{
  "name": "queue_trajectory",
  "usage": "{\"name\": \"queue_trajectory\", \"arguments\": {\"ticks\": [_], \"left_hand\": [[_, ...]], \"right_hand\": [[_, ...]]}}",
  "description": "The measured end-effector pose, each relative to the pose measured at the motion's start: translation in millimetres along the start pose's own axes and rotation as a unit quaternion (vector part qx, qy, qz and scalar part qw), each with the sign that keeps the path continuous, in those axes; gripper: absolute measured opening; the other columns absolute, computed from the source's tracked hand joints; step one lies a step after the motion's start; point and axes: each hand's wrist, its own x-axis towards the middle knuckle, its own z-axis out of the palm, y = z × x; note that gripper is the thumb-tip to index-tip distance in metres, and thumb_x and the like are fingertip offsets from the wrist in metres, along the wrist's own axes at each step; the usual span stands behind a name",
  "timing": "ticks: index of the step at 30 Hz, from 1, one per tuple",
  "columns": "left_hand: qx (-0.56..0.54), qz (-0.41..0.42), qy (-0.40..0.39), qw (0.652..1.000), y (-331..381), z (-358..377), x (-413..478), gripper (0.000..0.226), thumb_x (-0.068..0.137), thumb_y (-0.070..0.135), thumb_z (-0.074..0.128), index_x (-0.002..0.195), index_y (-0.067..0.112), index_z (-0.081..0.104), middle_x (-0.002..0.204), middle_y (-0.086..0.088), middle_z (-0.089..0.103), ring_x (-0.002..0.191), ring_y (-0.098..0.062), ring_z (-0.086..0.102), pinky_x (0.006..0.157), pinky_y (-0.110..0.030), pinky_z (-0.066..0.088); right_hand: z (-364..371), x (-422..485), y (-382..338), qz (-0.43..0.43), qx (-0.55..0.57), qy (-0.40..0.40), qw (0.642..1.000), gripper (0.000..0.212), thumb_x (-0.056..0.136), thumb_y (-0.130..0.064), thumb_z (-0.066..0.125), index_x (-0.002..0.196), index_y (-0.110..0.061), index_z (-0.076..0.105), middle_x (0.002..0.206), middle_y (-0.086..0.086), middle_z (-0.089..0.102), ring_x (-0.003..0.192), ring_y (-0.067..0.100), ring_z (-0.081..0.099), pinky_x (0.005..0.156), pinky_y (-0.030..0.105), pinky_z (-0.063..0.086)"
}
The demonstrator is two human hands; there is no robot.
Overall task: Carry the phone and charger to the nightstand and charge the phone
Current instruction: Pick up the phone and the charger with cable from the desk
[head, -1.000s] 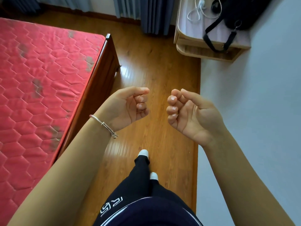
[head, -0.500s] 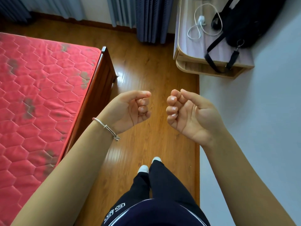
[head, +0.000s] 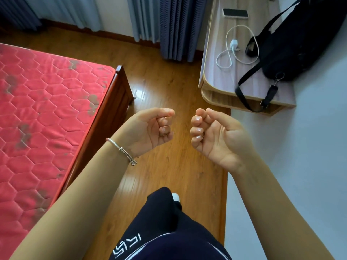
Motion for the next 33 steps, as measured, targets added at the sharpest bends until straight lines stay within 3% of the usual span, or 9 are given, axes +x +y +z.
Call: {"name": "queue_trajectory", "arguments": {"ticks": [10, 16, 33], "left_hand": [[-0.019, -0.003, -0.005, 1.000, 77.6, -16.3, 78.1, 0.003, 0.079, 0.016, 0.059, 0.080, 0.015, 0.056, 0.056, 0.006, 0.044, 0.047, -0.006, 0.040, 0.062, -0.025, 0.051], [-0.002, -0.019, -0.007, 1.000, 117.6, -23.2, 120.8, 0.011, 0.082, 0.017, 0.058, 0.072, 0.017, 0.054, 0.056, 0.006, 0.042, 0.047, -0.007, 0.038, 0.063, -0.024, 0.050], [0.010, -0.035, -0.034, 0.999, 189.1, -4.0, 260.3, 0.003, 0.080, 0.018, 0.057, 0.078, 0.016, 0.057, 0.057, 0.007, 0.042, 0.048, -0.007, 0.039, 0.064, -0.024, 0.050]], "right_hand": [[4.6, 73.8, -61.2, -0.038, 0.018, 0.027, 0.999, 0.016, 0.081, -0.027, 0.055, 0.084, -0.015, 0.065, 0.073, -0.001, 0.056, 0.061, 0.009, 0.052, 0.056, 0.019, 0.046], [0.4, 107.5, -84.7, -0.070, 0.056, 0.046, 0.995, 0.015, 0.083, -0.026, 0.054, 0.085, -0.015, 0.064, 0.074, -0.001, 0.056, 0.061, 0.010, 0.051, 0.056, 0.019, 0.046], [-37.1, 203.9, -198.1, -0.076, 0.091, 0.054, 0.991, 0.017, 0.081, -0.026, 0.055, 0.081, -0.014, 0.067, 0.071, -0.002, 0.057, 0.058, 0.010, 0.052, 0.054, 0.020, 0.046]]}}
